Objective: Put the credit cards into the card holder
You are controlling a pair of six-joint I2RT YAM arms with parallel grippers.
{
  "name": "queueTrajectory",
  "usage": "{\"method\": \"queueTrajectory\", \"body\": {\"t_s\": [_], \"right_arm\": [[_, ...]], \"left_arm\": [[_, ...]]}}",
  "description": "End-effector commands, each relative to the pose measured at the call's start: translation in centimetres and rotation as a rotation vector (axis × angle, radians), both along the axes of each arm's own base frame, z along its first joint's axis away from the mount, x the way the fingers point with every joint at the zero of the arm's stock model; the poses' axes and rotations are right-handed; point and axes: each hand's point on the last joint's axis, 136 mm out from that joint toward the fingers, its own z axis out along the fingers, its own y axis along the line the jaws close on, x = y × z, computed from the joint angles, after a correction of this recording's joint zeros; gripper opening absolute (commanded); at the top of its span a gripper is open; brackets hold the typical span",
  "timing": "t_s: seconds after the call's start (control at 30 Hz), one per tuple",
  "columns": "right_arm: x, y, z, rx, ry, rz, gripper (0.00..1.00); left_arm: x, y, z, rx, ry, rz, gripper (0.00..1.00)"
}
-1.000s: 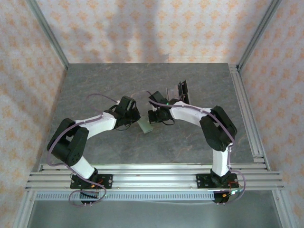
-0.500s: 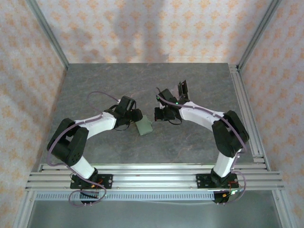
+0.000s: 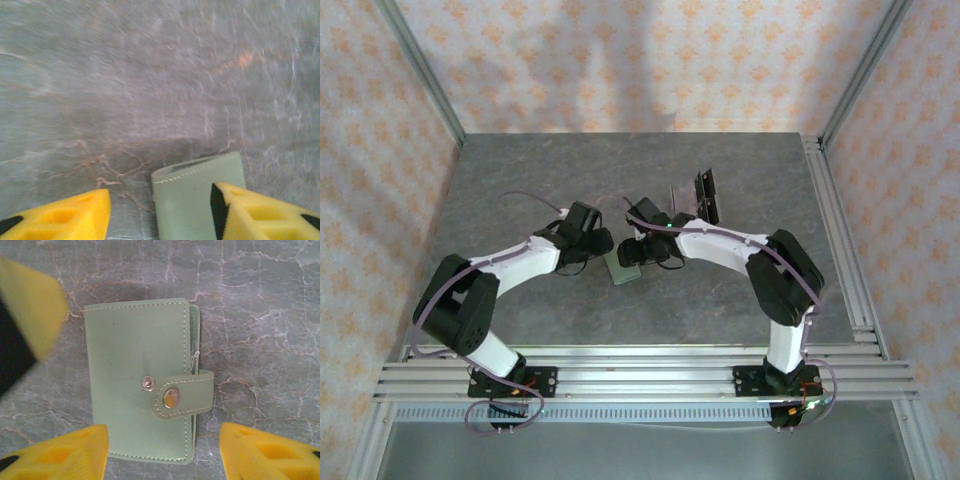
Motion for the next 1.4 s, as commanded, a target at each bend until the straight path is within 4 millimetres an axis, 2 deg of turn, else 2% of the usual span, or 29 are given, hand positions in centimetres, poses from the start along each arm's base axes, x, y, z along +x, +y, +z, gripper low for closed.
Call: {"method": "queueTrajectory", "body": {"t_s": [0.0, 0.13, 0.27, 0.33, 0.43, 0.47, 0.73, 0.9, 1.07, 1.27, 1.37], "right_arm": [[1.6, -0.9, -0.2, -0.112, -0.064, -0.019, 0.61], [2.7, -1.2, -1.0, -0.16, -0.09, -0.039, 0.59], [3.3, -1.2, -1.9, -0.198, -0.092, -0.039, 0.48], [3.6, -1.4, -2.0, -0.211, -0.101, -0.048, 0.33], [3.8, -1.5, -1.6, -0.206, -0.112, -0.053, 0.05], [3.8, -1.4, -1.1, -0.194, -0.114, -0.052, 0.0], [2.4, -0.3, 4.9, -0.011, -0.122, -0.064, 0.0], [1.9, 0.0, 6.8, 0.056, -0.112, -0.074, 0.0], [1.5, 0.0, 6.8, 0.072, -0.101, -0.085, 0.0], [1.4, -1.2, 5.0, 0.028, -0.094, -0.106, 0.0], [1.2, -2.4, 3.9, 0.014, -0.079, -0.136, 0.0]], "left_arm": [[-0.7, 3.9, 1.3, 0.059, -0.022, 0.144, 0.62], [-1.2, 5.2, 2.3, 0.05, -0.04, 0.182, 0.65], [-1.6, 5.4, 3.0, 0.039, -0.049, 0.184, 0.66], [-1.7, 5.3, 3.2, 0.033, -0.051, 0.177, 0.67], [-1.8, 5.1, 3.4, 0.022, -0.049, 0.165, 0.67], [-1.8, 4.9, 3.6, 0.016, -0.049, 0.156, 0.68], [-1.9, 3.3, 4.0, -0.023, -0.026, 0.066, 0.75], [-1.7, 2.2, 4.2, -0.061, -0.021, 0.025, 0.78], [-1.6, 1.2, 3.8, -0.075, -0.005, -0.007, 0.79], [-2.0, 1.1, 2.7, -0.057, 0.018, -0.01, 0.79], [-2.2, 1.4, 2.4, -0.046, 0.024, -0.004, 0.79]]}}
